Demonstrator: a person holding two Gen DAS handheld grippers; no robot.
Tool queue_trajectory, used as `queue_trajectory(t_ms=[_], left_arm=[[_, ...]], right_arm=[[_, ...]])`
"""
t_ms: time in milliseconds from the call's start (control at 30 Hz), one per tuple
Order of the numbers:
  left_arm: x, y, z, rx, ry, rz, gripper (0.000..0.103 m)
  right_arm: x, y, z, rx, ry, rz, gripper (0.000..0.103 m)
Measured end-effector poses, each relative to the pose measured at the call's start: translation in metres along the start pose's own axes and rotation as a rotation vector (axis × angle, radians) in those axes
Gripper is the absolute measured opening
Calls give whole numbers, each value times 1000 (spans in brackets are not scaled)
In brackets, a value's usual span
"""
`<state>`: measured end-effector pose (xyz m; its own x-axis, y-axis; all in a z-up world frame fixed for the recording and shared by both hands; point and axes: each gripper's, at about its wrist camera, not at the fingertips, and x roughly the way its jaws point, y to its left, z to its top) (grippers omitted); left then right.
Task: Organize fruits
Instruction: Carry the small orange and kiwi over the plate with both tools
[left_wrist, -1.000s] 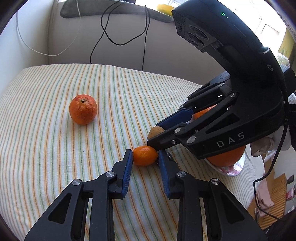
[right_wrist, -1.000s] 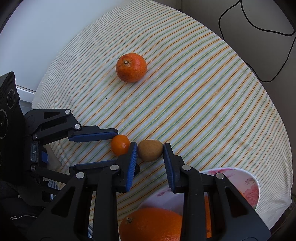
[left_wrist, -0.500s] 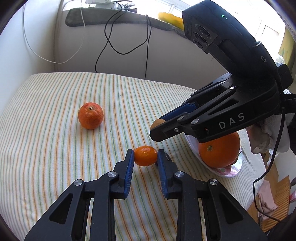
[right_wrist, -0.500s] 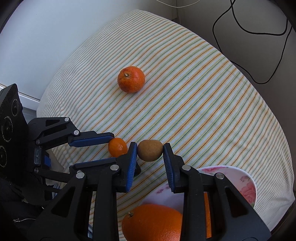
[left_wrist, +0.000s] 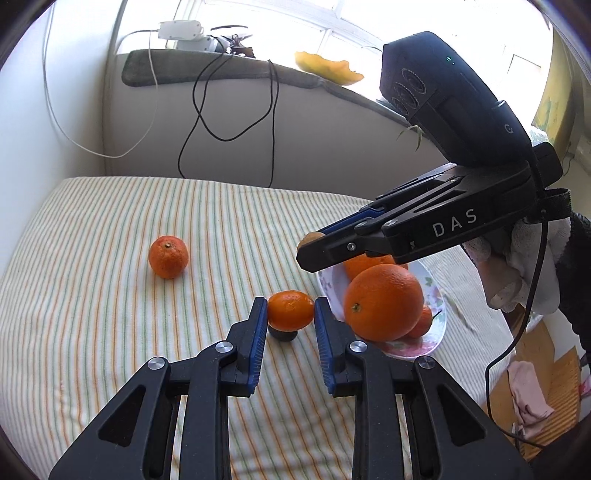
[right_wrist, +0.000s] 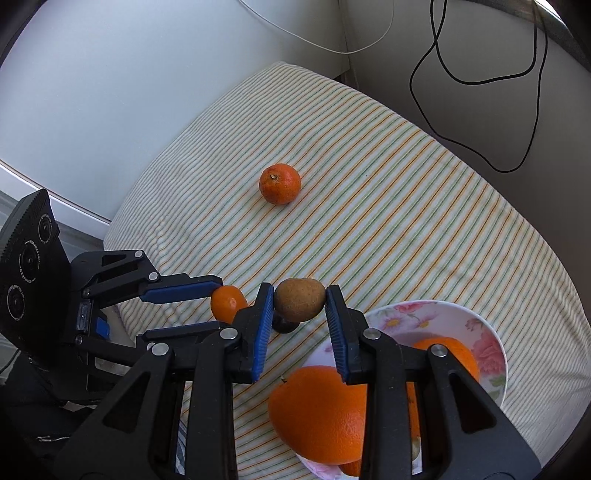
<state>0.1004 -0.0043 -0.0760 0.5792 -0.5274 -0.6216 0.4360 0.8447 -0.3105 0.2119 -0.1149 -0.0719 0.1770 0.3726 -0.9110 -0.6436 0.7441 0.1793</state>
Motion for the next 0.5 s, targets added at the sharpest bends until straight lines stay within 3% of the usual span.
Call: queue_trajectory(t_ms=[500], left_arm=[[0, -57, 9, 70, -31, -66, 24]], right_arm=[[-62, -19, -53, 93, -161, 18, 30]])
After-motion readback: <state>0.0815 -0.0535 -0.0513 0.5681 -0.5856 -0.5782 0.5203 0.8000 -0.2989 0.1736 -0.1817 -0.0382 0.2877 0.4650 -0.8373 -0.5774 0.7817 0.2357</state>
